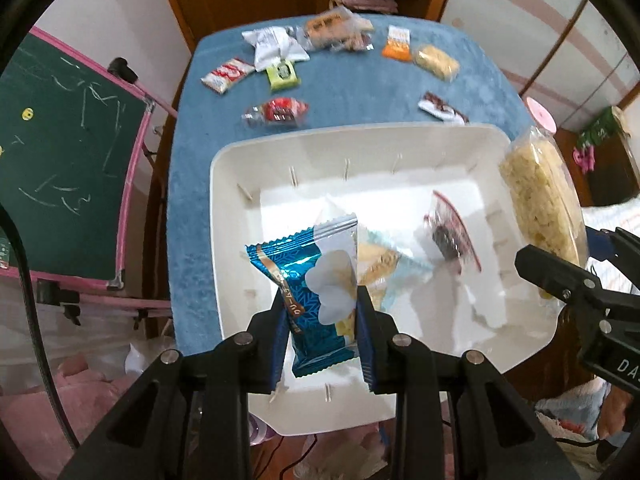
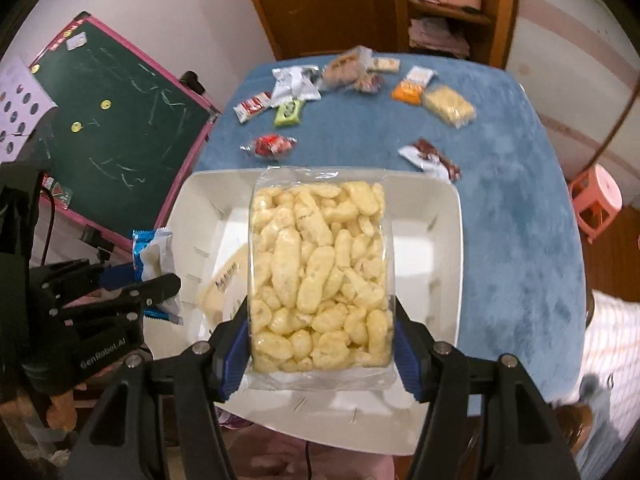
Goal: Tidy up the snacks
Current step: 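Carry both packs to the white tray and release them inside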
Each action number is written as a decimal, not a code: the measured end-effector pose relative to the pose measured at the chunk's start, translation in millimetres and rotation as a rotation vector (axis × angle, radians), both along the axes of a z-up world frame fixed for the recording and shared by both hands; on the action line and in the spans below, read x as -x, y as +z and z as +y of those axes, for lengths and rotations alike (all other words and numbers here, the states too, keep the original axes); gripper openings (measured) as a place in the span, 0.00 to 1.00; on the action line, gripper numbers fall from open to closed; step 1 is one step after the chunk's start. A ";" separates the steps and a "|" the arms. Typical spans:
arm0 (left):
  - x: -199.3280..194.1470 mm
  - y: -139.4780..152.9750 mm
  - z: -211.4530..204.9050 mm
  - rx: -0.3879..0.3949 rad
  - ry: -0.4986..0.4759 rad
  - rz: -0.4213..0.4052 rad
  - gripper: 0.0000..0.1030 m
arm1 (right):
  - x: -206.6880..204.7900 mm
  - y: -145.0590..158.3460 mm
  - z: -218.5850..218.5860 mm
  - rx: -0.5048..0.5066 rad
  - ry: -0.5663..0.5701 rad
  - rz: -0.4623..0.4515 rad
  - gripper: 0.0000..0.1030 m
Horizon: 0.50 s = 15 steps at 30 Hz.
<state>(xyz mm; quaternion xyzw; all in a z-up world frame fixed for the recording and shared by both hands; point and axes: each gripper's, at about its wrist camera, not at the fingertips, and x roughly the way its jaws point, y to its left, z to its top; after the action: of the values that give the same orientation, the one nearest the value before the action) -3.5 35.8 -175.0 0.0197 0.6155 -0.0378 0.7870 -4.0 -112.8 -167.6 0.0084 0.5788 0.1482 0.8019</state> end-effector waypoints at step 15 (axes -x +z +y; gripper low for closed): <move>11.3 -1.4 -1.7 0.028 -0.007 -0.020 0.51 | 17.4 -0.8 11.7 0.043 -0.037 -0.034 0.62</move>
<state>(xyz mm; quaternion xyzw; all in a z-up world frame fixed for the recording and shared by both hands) -14.8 34.1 -176.4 0.0112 0.6070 -0.0487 0.7931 -21.3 -101.1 -168.4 -0.0007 0.5679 0.1211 0.8141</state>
